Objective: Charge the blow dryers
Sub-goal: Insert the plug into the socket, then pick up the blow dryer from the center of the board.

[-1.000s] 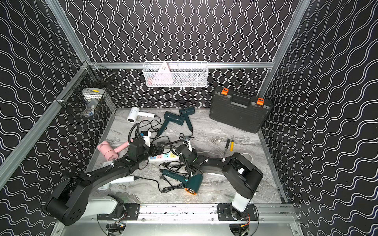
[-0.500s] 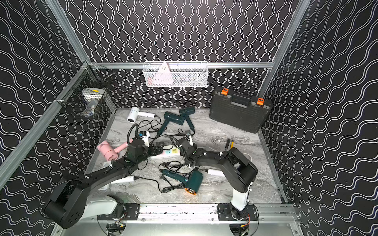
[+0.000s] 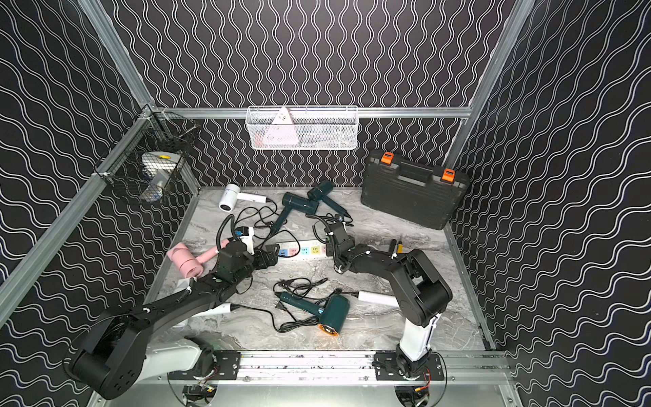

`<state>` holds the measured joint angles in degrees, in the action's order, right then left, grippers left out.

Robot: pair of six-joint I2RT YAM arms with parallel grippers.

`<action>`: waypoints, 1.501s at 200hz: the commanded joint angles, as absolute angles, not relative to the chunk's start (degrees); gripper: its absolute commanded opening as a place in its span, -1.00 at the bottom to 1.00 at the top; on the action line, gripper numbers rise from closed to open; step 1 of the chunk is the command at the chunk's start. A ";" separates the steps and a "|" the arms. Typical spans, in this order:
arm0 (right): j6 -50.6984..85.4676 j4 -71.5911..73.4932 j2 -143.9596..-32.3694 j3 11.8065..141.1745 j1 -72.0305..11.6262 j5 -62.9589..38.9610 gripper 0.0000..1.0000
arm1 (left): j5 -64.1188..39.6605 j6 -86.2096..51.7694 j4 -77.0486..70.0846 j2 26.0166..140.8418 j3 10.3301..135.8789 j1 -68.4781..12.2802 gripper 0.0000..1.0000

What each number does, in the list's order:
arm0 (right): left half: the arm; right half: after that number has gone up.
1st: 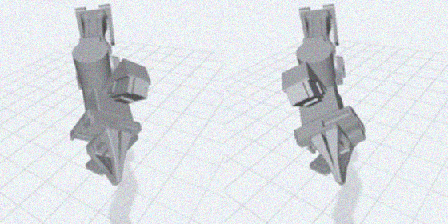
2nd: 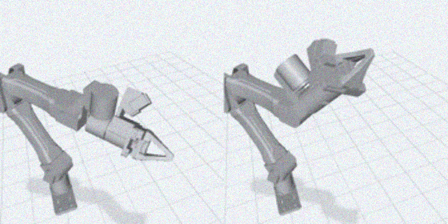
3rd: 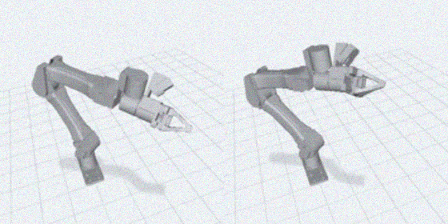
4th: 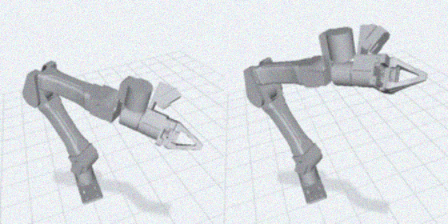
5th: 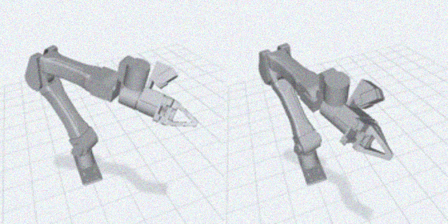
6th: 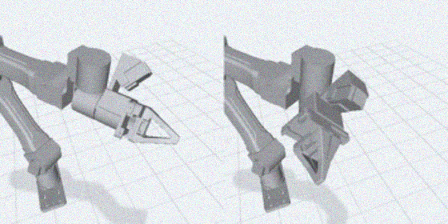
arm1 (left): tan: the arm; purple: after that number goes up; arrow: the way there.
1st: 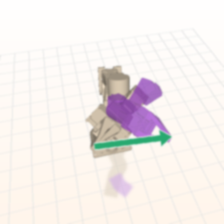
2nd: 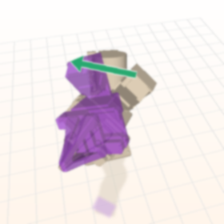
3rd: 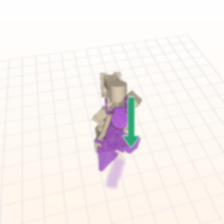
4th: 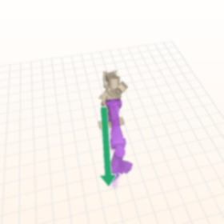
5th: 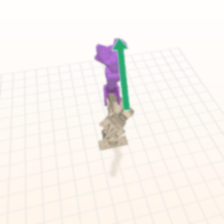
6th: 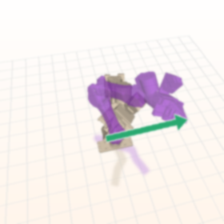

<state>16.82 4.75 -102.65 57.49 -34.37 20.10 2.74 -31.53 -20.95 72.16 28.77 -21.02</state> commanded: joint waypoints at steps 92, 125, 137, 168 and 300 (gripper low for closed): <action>22.00 -12.02 -86.05 59.38 -30.59 2.64 0.99 | 6.18 -29.19 -18.26 68.91 29.11 -20.83 0.98; 27.78 -11.14 -78.62 53.36 -30.59 -0.41 0.99 | 9.41 -29.55 -15.12 68.64 30.05 -20.66 0.98; 28.52 -11.61 -76.93 51.62 -30.55 2.11 0.99 | 10.25 -30.59 -12.67 69.38 31.76 -20.52 0.98; 30.30 -6.36 -72.91 45.81 -30.15 7.80 0.99 | 11.71 -33.37 -4.74 72.36 37.86 -20.10 0.98; 35.02 2.16 -68.25 35.36 -27.02 16.44 0.99 | 7.47 -17.83 20.20 112.84 85.67 -15.29 0.63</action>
<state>32.95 -0.14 -69.19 36.03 -27.73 14.50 9.91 -23.44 14.44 106.76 77.84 -15.49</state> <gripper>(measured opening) 0.995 0.849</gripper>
